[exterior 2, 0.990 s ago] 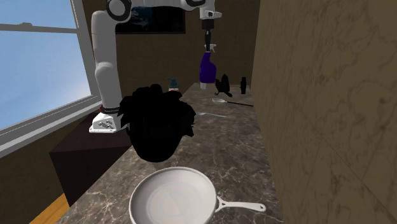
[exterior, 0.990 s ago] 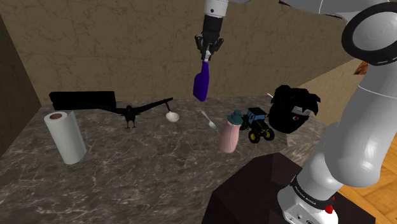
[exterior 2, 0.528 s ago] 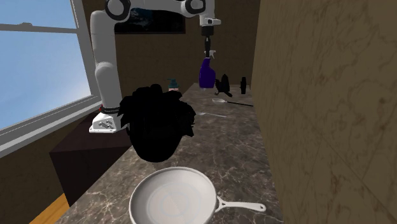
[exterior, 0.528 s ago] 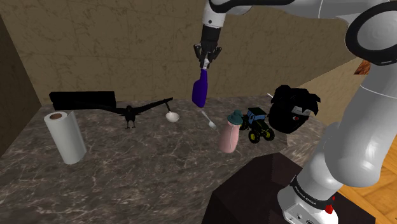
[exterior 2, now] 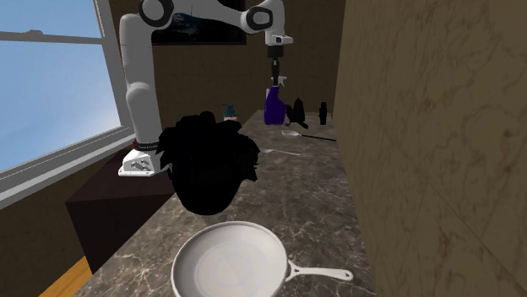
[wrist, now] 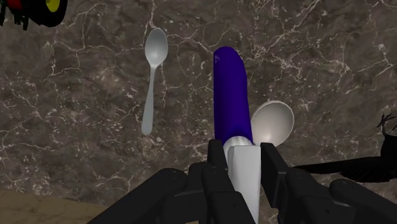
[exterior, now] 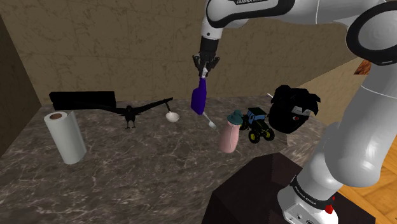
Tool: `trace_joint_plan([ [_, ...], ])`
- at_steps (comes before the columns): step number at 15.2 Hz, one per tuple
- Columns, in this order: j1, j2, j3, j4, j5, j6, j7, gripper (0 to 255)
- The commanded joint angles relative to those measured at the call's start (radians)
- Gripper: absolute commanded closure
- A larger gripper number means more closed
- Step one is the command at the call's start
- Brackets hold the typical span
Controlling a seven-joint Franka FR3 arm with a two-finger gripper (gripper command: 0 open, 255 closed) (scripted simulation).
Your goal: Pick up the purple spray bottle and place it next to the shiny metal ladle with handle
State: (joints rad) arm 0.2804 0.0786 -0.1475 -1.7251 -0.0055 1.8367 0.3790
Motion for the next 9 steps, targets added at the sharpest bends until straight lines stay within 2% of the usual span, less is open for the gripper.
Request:
trace_joint_plan([
  [1,0.000,0.000,0.000,-0.025,0.000,0.026,0.001,255],
  [9,0.000,0.014,0.001,-0.117,0.002,0.131,0.001,255],
])
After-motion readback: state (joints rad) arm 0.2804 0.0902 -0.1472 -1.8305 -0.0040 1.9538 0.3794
